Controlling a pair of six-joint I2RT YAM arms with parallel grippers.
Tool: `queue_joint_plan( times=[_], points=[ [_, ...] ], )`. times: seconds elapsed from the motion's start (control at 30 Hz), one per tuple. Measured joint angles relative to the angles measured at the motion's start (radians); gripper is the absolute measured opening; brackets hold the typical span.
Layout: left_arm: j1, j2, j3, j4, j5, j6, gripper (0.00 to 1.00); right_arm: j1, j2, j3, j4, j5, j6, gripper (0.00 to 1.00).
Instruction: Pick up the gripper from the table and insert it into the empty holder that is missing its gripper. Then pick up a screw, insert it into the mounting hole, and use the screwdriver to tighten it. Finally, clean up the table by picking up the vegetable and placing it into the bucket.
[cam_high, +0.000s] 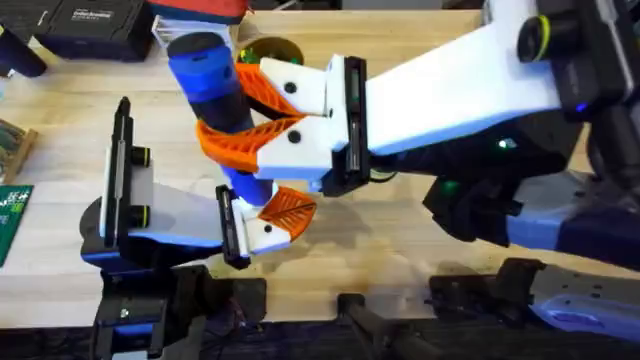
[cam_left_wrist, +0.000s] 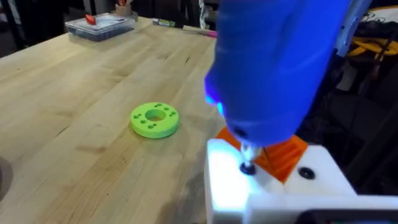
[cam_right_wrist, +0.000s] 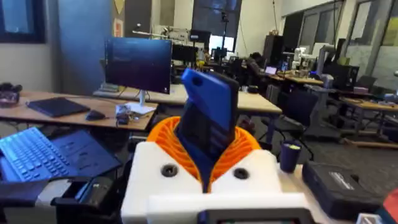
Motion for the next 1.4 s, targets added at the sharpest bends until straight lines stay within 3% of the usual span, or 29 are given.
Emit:
queue_joint_plan(
  times=[0.17, 0.4, 0.6, 0.8, 0.9, 1.03, 1.23, 1.4],
  points=[
    [0.0, 0.0, 0.0, -0.001, 0.002, 0.006, 0.004, 0.0, 0.008, 0.006, 0.121, 0.006, 0.017, 0.028],
    [0.0, 0.0, 0.0, -0.001, 0.002, 0.006, 0.004, -0.006, 0.002, 0.044, 0.112, 0.016, 0.017, 0.028],
    [0.0, 0.0, 0.0, -0.001, 0.002, 0.007, 0.004, -0.067, 0.001, 0.045, -0.011, 0.017, 0.013, 0.028],
    [0.0, 0.0, 0.0, -0.001, 0.002, 0.007, 0.004, -0.212, 0.001, 0.046, -0.305, 0.044, -0.133, 0.028],
    [0.0, 0.0, 0.0, -0.001, 0.002, 0.007, 0.004, -0.288, 0.001, 0.047, -0.52, 0.135, -0.277, 0.028],
    [0.0, 0.0, 0.0, -0.001, 0.002, 0.006, 0.004, -0.35, 0.001, 0.047, -0.781, 0.371, -0.558, 0.028],
    [0.0, 0.0, 0.0, -0.001, 0.002, 0.007, 0.004, -0.416, 0.031, 0.047, -0.995, 0.747, -0.943, 0.028],
    [0.0, 0.0, 0.0, -0.001, 0.002, 0.007, 0.004, -0.501, 0.125, 0.048, -1.138, 0.914, -1.09, 0.028]
  ],
)
